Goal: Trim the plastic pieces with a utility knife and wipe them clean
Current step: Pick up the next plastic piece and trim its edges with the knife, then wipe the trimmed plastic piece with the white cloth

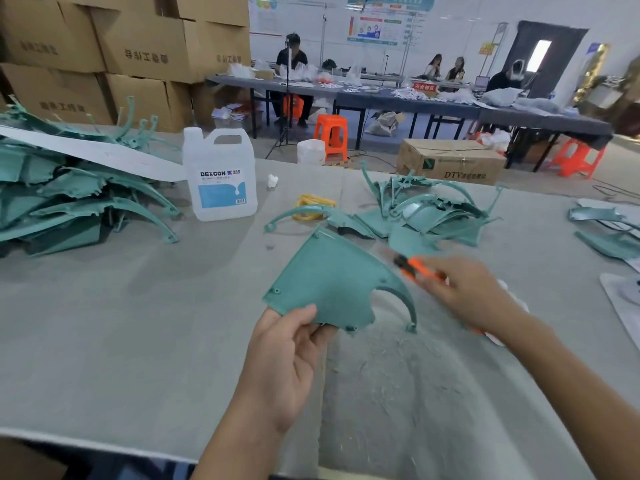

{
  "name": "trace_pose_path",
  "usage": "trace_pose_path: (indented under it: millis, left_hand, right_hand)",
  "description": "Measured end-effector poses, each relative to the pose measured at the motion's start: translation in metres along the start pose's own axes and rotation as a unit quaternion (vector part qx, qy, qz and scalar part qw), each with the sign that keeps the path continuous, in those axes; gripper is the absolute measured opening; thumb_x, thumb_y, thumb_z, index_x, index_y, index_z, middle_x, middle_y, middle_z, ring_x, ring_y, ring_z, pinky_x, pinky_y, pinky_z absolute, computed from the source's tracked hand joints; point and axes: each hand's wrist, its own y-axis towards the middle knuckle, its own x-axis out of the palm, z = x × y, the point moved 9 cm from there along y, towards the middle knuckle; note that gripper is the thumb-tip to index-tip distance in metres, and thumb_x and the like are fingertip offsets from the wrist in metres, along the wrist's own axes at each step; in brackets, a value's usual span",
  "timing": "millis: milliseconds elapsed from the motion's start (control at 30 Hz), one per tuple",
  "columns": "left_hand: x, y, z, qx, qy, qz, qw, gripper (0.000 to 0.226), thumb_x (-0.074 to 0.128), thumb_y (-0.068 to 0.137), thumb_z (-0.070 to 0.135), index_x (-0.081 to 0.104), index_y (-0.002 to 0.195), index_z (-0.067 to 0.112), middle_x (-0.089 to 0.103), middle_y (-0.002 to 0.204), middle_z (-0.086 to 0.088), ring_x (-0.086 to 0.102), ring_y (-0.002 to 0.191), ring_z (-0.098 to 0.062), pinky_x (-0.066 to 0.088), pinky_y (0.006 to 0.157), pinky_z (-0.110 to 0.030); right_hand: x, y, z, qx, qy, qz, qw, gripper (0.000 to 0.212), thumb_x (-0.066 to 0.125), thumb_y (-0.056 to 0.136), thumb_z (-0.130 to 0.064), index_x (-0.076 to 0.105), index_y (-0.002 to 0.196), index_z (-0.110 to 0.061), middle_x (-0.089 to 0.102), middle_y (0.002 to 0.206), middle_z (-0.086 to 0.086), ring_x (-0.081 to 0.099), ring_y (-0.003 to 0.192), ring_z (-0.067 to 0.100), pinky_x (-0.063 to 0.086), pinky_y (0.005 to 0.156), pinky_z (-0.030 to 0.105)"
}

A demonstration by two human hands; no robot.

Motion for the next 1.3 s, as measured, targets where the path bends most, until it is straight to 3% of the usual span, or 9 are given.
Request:
trace_pose_path:
  millis: [267, 467, 600, 700, 800, 867, 1000, 1167, 1300]
  left_hand:
    - [-0.029, 0.003, 0.008, -0.026, -0.024, 0.050, 0.998, 0.043, 0.058, 0.081, 0.015, 0.062, 0.123, 0.007, 0.072, 0.117, -0.019, 0.074, 0.091, -0.027, 0.062, 0.077, -0.041]
    - [-0.038, 0.014, 0.012, -0.022, -0.019, 0.076, 0.997, 0.029, 0.049, 0.096, 0.014, 0.063, 0.121, 0.008, 0.072, 0.115, -0.018, 0.073, 0.090, -0.030, 0.060, 0.081, -0.046]
    - [-0.039, 0.022, 0.012, -0.027, -0.028, 0.085, 0.996, 0.028, 0.047, 0.096, 0.012, 0.062, 0.118, 0.008, 0.073, 0.111, -0.018, 0.073, 0.085, -0.031, 0.059, 0.080, -0.048]
    - [-0.041, 0.024, 0.013, -0.030, -0.029, 0.089, 0.995, 0.029, 0.045, 0.094, 0.007, 0.062, 0.118, 0.008, 0.073, 0.109, -0.018, 0.072, 0.084, -0.032, 0.062, 0.073, -0.046]
    - [-0.041, 0.023, 0.016, -0.034, -0.034, 0.077, 0.996, 0.027, 0.047, 0.095, 0.012, 0.064, 0.116, 0.009, 0.073, 0.110, -0.017, 0.072, 0.087, -0.033, 0.060, 0.081, -0.052]
    - [-0.041, 0.023, 0.016, -0.037, -0.028, 0.079, 0.996, 0.029, 0.052, 0.097, 0.024, 0.066, 0.120, 0.013, 0.073, 0.114, -0.016, 0.070, 0.091, -0.033, 0.055, 0.088, -0.057]
    - [-0.035, 0.022, 0.013, -0.050, -0.040, 0.068, 0.996, 0.049, 0.054, 0.095, 0.053, 0.069, 0.122, 0.016, 0.070, 0.121, -0.011, 0.062, 0.109, -0.032, 0.043, 0.103, -0.058]
    - [-0.015, 0.023, 0.009, -0.053, -0.074, 0.014, 0.996, 0.067, 0.041, 0.096, 0.066, 0.062, 0.134, 0.016, 0.067, 0.130, -0.013, 0.064, 0.120, -0.033, 0.044, 0.106, -0.057]
    - [0.001, 0.026, 0.009, -0.049, -0.055, 0.011, 0.997, 0.057, 0.038, 0.100, 0.054, 0.063, 0.134, 0.016, 0.066, 0.132, -0.009, 0.064, 0.120, -0.024, 0.049, 0.104, -0.042]
  right_hand:
    - [0.114, -0.044, 0.046, 0.058, -0.005, -0.173, 0.983, 0.026, 0.053, 0.101, -0.047, 0.064, 0.124, -0.051, 0.066, 0.102, 0.001, 0.062, 0.096, 0.019, 0.047, 0.086, 0.034]
    - [0.035, -0.019, 0.115, 0.178, -0.162, 0.089, 0.966, 0.044, 0.060, 0.089, -0.068, 0.063, 0.125, -0.042, 0.051, 0.145, 0.008, 0.046, 0.131, 0.038, 0.035, 0.105, 0.055]
    - [0.080, -0.040, 0.182, 0.306, -0.116, -0.117, 0.938, 0.061, 0.037, 0.091, -0.077, 0.038, 0.147, -0.052, 0.029, 0.163, 0.002, 0.036, 0.141, 0.040, 0.031, 0.114, 0.054]
    - [0.074, -0.046, 0.183, 0.294, -0.100, -0.014, 0.950, 0.060, 0.034, 0.098, -0.064, 0.060, 0.136, -0.026, 0.055, 0.135, 0.026, 0.054, 0.117, 0.048, 0.043, 0.103, 0.053]
    - [0.039, -0.047, 0.159, 0.294, -0.004, 0.094, 0.951, 0.065, 0.041, 0.084, -0.068, 0.067, 0.083, -0.009, 0.056, 0.075, 0.017, 0.057, 0.078, 0.041, 0.044, 0.065, 0.042]
    - [0.017, -0.038, 0.132, 0.273, 0.059, 0.148, 0.949, 0.053, 0.054, 0.075, -0.060, 0.059, 0.064, -0.008, 0.054, 0.069, 0.013, 0.056, 0.078, 0.038, 0.036, 0.059, 0.037]
    - [-0.012, -0.008, 0.055, 0.205, 0.212, 0.208, 0.933, 0.029, 0.064, 0.070, -0.026, 0.066, 0.090, -0.005, 0.066, 0.090, 0.020, 0.060, 0.082, 0.029, 0.049, 0.072, 0.040]
    - [-0.053, 0.017, -0.080, 0.019, 0.297, 0.259, 0.919, 0.026, 0.062, 0.086, -0.029, 0.056, 0.107, -0.044, 0.066, 0.084, -0.003, 0.058, 0.061, 0.014, 0.047, 0.049, 0.028]
    - [-0.010, 0.018, -0.184, -0.107, 0.297, 0.136, 0.939, 0.030, 0.041, 0.102, -0.051, 0.060, 0.104, -0.028, 0.060, 0.096, -0.012, 0.057, 0.085, 0.005, 0.042, 0.075, 0.026]
